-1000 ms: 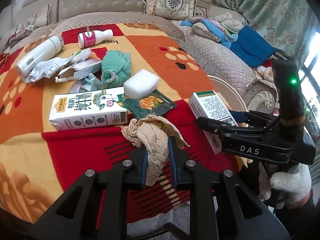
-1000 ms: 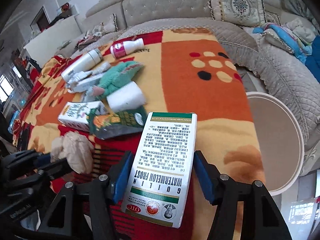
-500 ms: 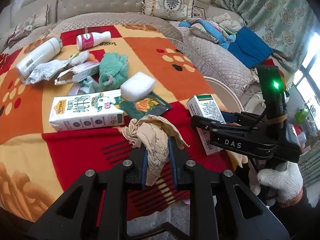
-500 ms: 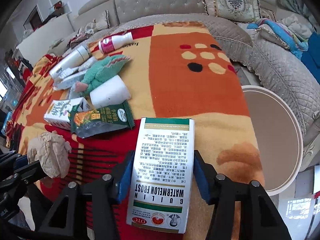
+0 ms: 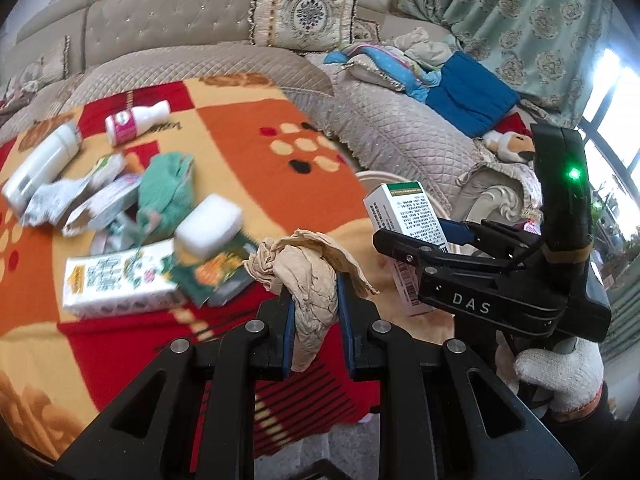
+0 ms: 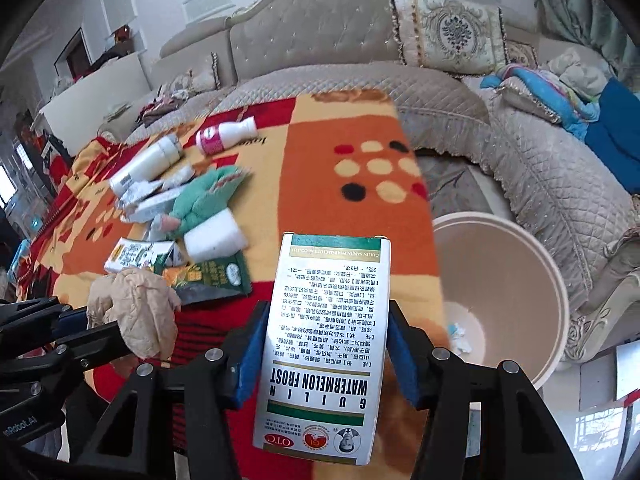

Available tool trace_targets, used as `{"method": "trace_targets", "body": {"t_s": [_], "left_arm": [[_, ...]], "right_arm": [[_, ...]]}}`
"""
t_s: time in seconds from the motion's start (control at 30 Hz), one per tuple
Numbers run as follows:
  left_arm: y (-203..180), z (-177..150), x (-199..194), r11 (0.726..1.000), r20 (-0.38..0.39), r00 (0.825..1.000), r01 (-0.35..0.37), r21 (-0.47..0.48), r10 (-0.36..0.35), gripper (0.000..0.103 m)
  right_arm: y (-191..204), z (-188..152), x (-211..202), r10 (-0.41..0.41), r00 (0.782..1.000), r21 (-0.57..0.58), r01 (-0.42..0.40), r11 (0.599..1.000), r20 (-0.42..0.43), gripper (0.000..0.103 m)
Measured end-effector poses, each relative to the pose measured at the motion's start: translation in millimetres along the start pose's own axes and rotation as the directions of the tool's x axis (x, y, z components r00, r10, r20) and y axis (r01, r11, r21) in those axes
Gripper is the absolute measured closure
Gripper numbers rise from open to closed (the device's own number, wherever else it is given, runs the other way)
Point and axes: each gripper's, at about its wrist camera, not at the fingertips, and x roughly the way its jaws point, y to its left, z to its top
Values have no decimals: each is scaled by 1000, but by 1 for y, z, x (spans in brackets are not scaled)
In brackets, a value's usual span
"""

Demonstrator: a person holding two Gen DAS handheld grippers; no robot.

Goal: Collect trash
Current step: 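Carry the paper and box over the white bin and open both tools to drop them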

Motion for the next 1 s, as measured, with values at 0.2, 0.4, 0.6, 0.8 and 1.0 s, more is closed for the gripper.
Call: {"method": "trace_targets", "body": {"t_s": [0.2,0.4,0.6,0.8,1.0], "left_arm": [[-26,21,14,999,-1,1000,28,39,-28,87],[-55,45,46,995,-39,996,80,54,-78,87],[-85,59,76,990,-76,990,122,75,-116,86],[-106,71,106,987,-86,986,146,70,-140,86],[-111,75,129,987,-100,984,150,51,-145,86]], "right_arm": [[-32,4,-11,-43,999,37,42,998,24,49],[-72,2,-16,-94,995,88,91,992,23,49],[-114,-3,-12,-127,992,142,126,982,-2,49],[-147,-7,-2,-149,988,181,151,972,-28,49],[-171,-12,15,-146,987,218,156,963,-62,49]]}}
